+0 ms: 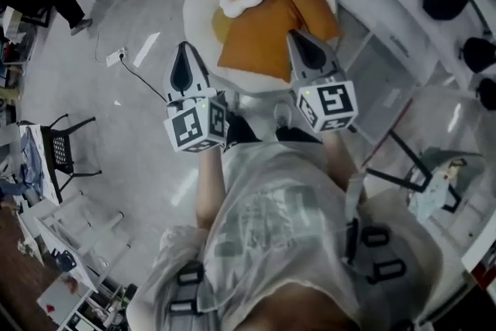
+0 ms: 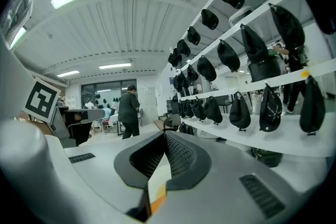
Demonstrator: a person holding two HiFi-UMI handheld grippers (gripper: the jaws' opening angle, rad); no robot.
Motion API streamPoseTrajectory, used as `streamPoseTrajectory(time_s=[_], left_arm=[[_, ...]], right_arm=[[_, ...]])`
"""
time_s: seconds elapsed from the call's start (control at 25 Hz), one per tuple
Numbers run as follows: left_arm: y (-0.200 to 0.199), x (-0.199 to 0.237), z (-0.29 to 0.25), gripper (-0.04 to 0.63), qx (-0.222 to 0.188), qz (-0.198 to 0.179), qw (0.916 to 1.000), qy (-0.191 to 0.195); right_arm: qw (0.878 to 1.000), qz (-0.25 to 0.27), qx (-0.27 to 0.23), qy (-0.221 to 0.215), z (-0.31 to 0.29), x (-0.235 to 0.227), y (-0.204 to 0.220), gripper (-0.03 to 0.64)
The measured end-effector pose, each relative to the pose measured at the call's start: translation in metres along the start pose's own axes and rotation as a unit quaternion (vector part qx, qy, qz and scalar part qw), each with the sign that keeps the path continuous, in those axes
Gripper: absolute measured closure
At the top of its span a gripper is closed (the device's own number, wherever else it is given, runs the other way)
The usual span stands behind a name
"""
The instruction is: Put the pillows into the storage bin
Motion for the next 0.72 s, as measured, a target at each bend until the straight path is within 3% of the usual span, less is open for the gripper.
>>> streamPoseTrajectory(time_s=[0.4, 0.72], left_arm=[[-0.012, 0.025, -0.082, 0.588, -0.036, -0.011, 0.9907, 0.13], [0.005, 0.045, -0.129, 0.588, -0.024, -0.003, 0.9826, 0.184]], right_arm=[[0.985, -0.007, -0.063, 0.158, -0.015, 0.008, -0.018, 0.607], [0.972, -0.019, -0.071, 0.225, -0.041, 0.018, -0.01, 0.609]])
Point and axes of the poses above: the fingertips, and each gripper's own axes: z backward along the fingers, x to its left, y out of its underside, the point moved 9 cm from there along z, backward along the fingers, and after that the axes turned 14 degrees about -z, right-handed, at the moved point
